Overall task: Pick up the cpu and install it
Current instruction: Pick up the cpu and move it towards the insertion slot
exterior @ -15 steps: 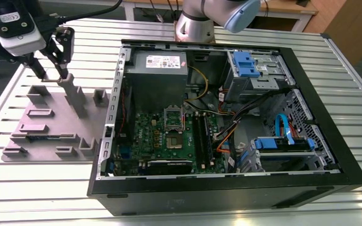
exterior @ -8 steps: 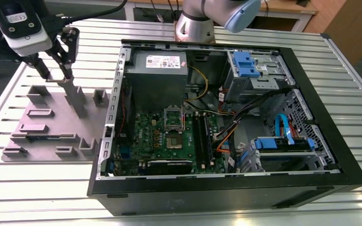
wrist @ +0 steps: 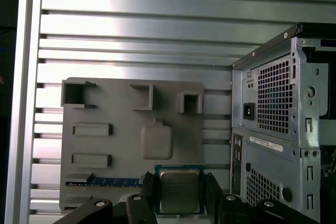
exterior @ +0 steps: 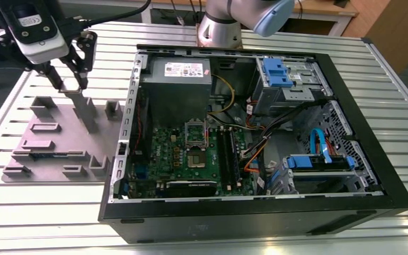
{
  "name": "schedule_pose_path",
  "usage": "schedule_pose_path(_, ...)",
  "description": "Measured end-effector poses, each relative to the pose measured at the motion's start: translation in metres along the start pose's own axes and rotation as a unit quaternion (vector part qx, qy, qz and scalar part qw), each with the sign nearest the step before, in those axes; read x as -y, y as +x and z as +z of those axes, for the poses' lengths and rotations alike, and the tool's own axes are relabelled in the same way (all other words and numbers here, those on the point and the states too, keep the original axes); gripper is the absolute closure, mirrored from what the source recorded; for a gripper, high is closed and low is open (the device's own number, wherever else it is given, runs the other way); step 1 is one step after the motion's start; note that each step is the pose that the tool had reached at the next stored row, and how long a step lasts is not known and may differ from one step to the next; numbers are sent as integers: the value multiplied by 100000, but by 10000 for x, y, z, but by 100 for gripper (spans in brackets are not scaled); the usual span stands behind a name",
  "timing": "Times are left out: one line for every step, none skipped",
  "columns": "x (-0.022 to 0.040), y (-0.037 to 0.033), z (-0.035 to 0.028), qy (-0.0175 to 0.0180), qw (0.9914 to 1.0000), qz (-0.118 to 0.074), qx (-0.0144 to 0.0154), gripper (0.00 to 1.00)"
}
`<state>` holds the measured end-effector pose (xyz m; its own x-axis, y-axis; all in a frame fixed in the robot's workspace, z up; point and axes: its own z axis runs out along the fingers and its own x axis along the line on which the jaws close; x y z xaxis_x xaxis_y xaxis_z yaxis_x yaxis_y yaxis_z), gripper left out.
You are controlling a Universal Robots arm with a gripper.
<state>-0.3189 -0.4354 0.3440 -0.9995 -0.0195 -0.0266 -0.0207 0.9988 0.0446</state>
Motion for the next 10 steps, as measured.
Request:
schedule_pose_path(0,-11,0,-3,100000,-3,0,53)
schedule_pose_path(0,-14,0,1,100000,-3,-1,53)
schedule_pose_path(0,-14,0,3,100000,1,-1,53)
schedule_pose_path(0,-14,0,0,100000,5,0,53)
schedule_pose_path(0,-15,-5,7,100000,4,-9,53)
schedule_pose_path(0,-16,-12,8,100000,1,-8,53)
schedule_pose_path(-1,-16,-23,7,100000,-3,-5,53)
schedule_pose_path(-1,-16,-36,3,100000,0,-2,53)
schedule_pose_path(-2,-17,-51,4,100000,-1,-5,53)
schedule_pose_path(-3,-17,-66,3,100000,1,-3,53)
